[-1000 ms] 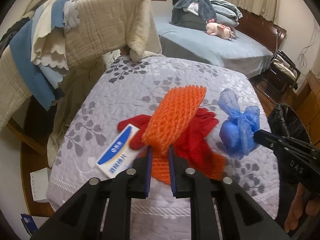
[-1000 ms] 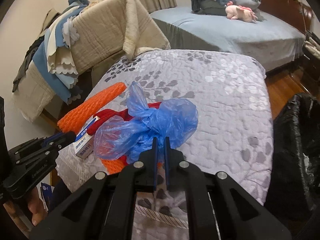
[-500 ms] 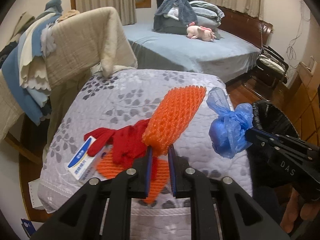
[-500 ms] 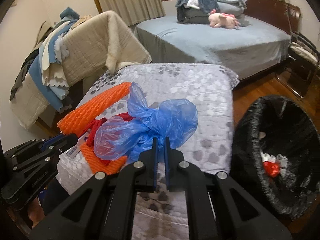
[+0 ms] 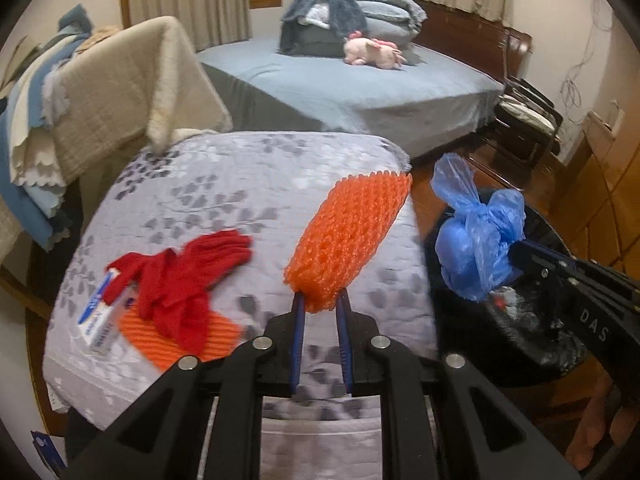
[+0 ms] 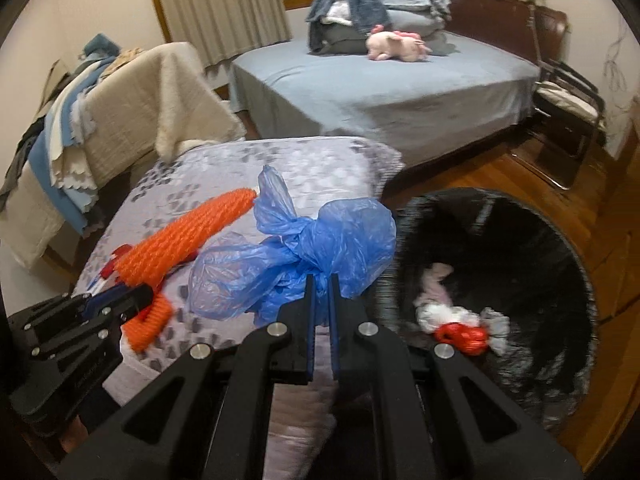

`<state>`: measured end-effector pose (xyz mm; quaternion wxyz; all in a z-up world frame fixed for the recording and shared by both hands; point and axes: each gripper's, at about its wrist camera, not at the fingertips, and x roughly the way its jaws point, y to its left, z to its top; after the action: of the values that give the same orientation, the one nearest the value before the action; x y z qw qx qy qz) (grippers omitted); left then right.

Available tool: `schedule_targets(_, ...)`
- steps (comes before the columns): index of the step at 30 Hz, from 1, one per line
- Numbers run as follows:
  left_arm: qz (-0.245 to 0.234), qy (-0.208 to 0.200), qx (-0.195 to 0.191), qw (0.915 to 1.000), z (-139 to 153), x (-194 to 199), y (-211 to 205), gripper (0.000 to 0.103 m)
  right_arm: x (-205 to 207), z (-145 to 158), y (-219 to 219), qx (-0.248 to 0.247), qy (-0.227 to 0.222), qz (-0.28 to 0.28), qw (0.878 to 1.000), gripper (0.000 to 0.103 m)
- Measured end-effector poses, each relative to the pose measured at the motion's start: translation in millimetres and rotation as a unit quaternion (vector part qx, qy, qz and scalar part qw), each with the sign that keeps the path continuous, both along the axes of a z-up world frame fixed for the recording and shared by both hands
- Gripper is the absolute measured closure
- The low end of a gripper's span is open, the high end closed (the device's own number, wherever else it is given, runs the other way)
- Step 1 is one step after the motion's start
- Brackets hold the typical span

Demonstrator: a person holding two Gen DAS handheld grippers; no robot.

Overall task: Collect trash
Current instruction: 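Drop orange pad into bin with left gripper while right gripper drops blue bag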

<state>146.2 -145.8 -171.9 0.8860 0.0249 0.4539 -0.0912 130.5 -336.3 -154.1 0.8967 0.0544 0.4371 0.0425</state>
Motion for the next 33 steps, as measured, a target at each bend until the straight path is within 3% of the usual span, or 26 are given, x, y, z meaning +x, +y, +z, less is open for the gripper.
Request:
schedule_targets(12,-0.068,0.005,-0.021,0.9974,-1,1,-118,0.087,-2,-25,-117,-0.023,0.022,-0.077,0.996,0.098)
schedule_targets(22,-0.099,0.041,-0.016,0.9941,-44,23,-200,0.087,20,-85,-183,-0.017,0.075,-0.123,0.989,0.098)
schedule_targets(28,-0.126,0.065,0.009,0.9898,-71,39,-229,0.073,32,-114,-206,-0.002,0.111,-0.151,0.982,0.082)
schedule_targets(33,-0.134,0.061,0.02,0.9888,-75,36,-221,0.057,18,-116,-209,0.003,0.111,-0.168,0.98,0.074)
